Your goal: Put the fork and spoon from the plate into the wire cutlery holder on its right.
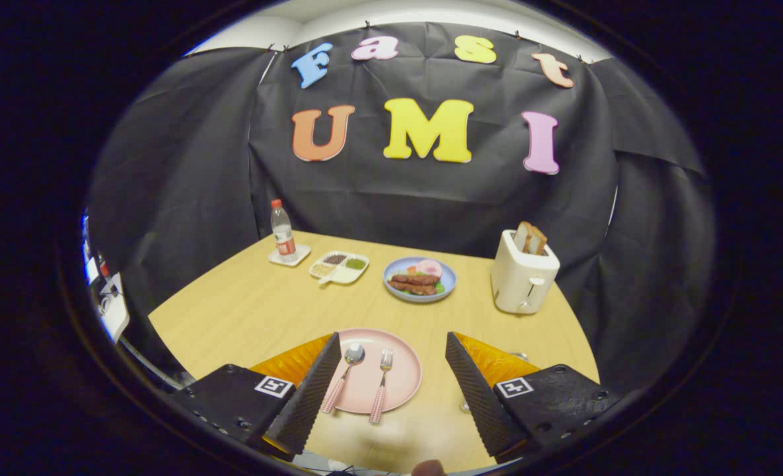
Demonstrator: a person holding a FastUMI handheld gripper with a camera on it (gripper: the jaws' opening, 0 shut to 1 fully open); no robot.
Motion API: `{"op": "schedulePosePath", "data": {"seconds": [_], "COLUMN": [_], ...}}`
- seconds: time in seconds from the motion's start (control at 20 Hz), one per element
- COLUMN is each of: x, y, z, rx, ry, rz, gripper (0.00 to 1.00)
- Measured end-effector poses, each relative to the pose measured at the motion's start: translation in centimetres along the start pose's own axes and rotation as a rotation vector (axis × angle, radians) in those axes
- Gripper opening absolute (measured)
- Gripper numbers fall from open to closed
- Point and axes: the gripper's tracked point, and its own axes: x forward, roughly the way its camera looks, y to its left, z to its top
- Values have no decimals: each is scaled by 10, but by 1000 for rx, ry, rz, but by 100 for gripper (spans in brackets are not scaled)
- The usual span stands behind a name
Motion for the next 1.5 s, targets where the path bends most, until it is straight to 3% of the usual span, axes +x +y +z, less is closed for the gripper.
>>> {"op": "schedulePosePath", "data": {"seconds": [0.25,0.35,0.6,0.75,0.9,1.0,1.2,1.25,1.5], "x": [44,59,90,100,102,103,102,101,73], "y": [10,12,19,17,13,13,3,1,-10], "z": [-58,-77,-112,-127,-139,-143,-134,-133,-104], "rx": [-19,-20,-6,25,47,65,91,110,247], "ry": [132,168,274,340,398,418,461,480,563], "rz": [-3,-8,-19,-41,-63,-72,-93,-90,-63], "gripper": [91,79,72,51,45,13,9,1,1]}}
